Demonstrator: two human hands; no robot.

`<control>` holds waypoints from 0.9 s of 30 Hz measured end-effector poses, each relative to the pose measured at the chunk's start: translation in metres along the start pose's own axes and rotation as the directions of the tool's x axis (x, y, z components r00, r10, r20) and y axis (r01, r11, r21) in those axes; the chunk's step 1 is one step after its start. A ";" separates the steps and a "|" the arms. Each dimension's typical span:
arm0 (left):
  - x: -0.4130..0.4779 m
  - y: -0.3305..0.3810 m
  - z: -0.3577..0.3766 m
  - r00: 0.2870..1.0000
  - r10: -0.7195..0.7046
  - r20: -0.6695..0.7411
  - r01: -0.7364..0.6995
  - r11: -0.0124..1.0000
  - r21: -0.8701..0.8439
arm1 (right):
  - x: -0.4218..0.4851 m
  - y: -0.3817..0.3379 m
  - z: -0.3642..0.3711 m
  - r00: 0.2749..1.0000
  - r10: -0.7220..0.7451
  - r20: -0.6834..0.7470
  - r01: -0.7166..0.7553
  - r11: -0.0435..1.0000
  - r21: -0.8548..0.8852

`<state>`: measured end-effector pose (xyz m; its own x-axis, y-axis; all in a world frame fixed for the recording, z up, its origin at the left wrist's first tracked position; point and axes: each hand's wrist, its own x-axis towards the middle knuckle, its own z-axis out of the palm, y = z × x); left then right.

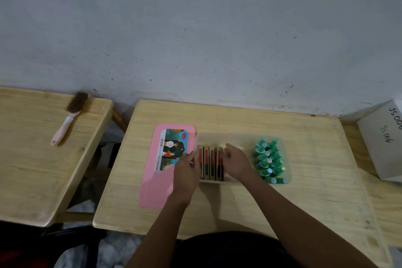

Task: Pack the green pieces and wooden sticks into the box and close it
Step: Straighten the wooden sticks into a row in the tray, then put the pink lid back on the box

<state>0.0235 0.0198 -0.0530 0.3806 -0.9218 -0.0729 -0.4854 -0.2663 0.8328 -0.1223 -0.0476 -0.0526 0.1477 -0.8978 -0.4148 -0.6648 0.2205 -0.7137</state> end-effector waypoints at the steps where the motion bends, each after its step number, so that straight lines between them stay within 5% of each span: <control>1: 0.000 0.000 0.000 1.000 0.001 -0.002 -0.001 1.000 0.000 | -0.001 0.000 0.001 0.999 -0.014 0.034 0.015 0.999 -0.029; 8: 0.000 0.000 0.001 0.999 -0.038 0.024 0.039 0.999 -0.021 | -0.005 -0.010 0.004 0.984 -0.034 0.173 0.065 0.982 -0.177; 13: 0.000 -0.003 -0.007 0.995 -0.031 0.097 0.035 0.999 -0.035 | -0.010 -0.007 0.005 0.998 0.004 0.068 0.006 0.988 -0.154; 18: -0.001 -0.028 -0.026 0.957 -0.159 -0.242 0.213 0.953 0.216 | -0.018 -0.012 -0.005 0.990 -0.018 0.137 0.041 0.985 -0.166; 23: -0.009 -0.065 -0.045 0.814 -0.483 -0.323 0.577 0.740 0.346 | -0.030 -0.008 -0.021 0.988 -0.050 0.143 0.073 0.984 -0.161; 27: -0.013 -0.064 -0.049 0.836 -0.458 -0.303 0.544 0.766 0.344 | -0.048 -0.002 -0.026 0.929 -0.085 0.360 0.148 0.977 -0.151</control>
<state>0.0886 0.0626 -0.0787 0.7788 -0.5633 -0.2761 -0.4351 -0.8021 0.4092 -0.1467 -0.0152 -0.0170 0.4575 -0.7155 -0.5279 -0.7383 0.0252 -0.6740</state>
